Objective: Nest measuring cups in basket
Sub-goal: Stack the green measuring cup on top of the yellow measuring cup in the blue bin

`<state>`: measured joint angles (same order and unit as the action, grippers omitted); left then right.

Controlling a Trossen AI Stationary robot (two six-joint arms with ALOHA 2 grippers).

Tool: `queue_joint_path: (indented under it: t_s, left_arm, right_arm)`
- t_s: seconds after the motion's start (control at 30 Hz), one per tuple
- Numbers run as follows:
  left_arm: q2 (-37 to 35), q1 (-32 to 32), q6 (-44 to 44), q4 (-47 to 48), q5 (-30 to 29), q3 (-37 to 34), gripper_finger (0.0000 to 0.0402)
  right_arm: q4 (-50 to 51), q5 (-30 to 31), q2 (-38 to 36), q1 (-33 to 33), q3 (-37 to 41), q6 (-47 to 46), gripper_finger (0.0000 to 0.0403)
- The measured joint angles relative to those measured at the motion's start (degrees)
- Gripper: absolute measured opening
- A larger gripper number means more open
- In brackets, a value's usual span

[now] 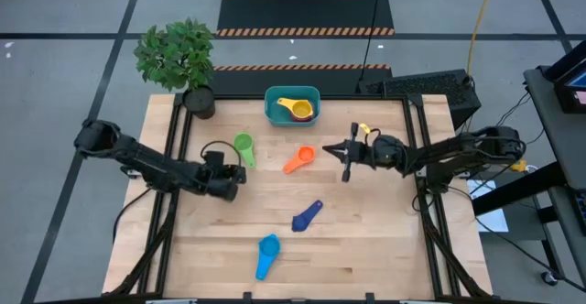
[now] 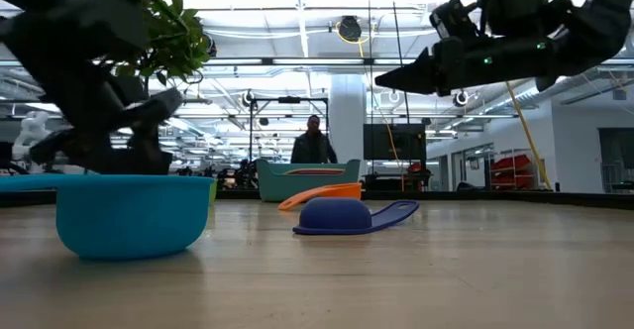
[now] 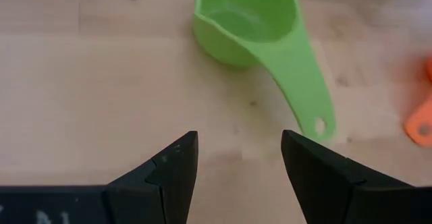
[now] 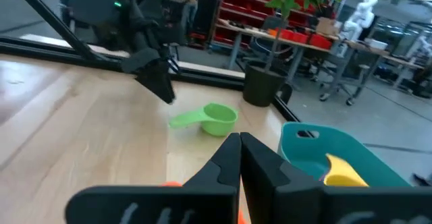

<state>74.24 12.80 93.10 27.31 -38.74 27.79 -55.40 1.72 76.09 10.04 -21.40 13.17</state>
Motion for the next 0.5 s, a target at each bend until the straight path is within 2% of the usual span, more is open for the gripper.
queue_joint_path:
  t_s: [0.2, 0.4, 0.5]
  left_arm:
    - [0.00, -7.97, -5.10, -3.76, 6.05, -0.03, 0.0216]
    - [0.00, -11.46, -13.03, -20.14, 6.82, -3.72, 0.0216]
    - [0.00, -12.41, -13.02, -26.41, 6.79, -6.49, 0.0216]
  right_arm:
    - [1.17, -3.54, 0.00, 4.83, -0.57, 0.49, 0.0000]
    - [2.20, -5.65, 0.00, 7.97, -0.60, 1.15, 0.0000]
    - [2.26, -7.99, 0.00, 8.70, -0.60, 1.09, 0.0000]
